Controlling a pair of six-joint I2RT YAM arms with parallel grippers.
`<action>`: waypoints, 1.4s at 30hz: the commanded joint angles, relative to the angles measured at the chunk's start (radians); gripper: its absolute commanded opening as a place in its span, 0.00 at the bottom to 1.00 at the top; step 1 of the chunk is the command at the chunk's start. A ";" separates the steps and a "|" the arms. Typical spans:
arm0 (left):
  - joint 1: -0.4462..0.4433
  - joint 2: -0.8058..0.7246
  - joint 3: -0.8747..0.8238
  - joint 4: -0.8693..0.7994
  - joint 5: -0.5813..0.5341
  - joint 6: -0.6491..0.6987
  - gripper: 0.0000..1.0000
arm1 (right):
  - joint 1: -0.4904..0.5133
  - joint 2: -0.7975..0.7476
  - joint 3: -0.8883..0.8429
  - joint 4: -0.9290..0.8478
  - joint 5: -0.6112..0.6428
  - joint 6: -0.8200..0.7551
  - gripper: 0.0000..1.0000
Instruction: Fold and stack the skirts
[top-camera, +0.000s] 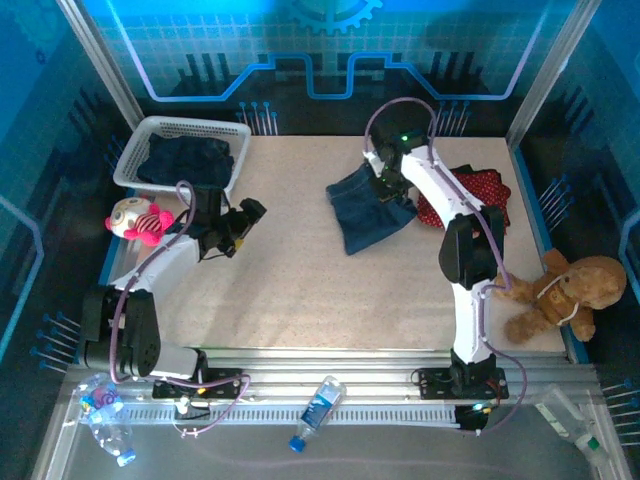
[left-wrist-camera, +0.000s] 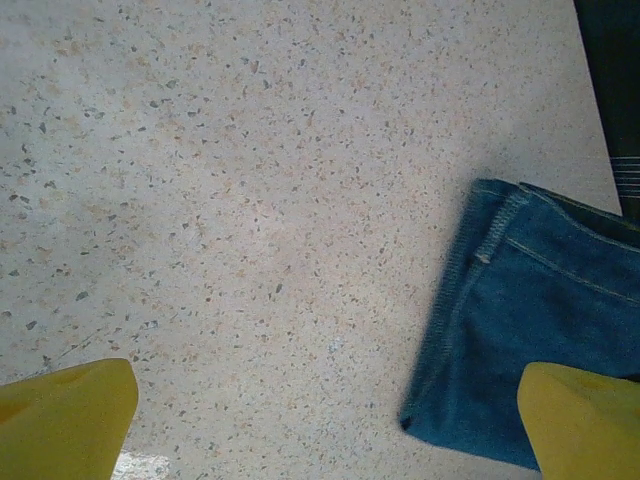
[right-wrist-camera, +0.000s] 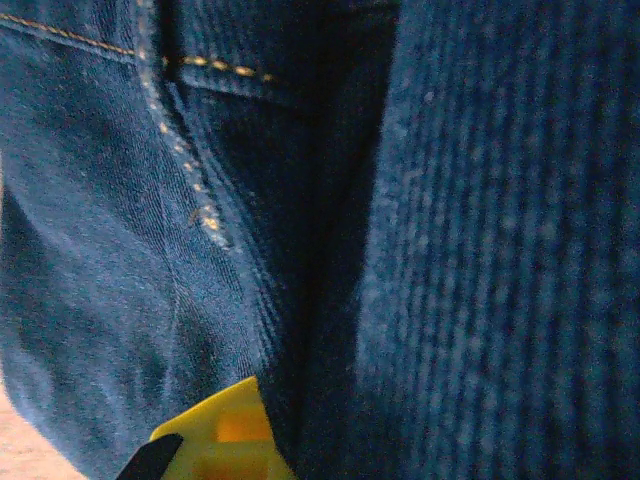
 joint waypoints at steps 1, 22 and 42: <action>0.008 0.031 0.040 -0.015 0.015 -0.016 0.99 | -0.039 0.067 0.158 -0.202 0.188 -0.105 0.00; 0.008 0.073 0.051 -0.011 0.044 -0.037 0.99 | -0.093 0.131 0.521 -0.372 0.278 -0.007 0.00; 0.008 0.116 0.044 0.005 0.076 -0.050 0.99 | -0.243 0.021 0.548 -0.341 0.016 -0.026 0.00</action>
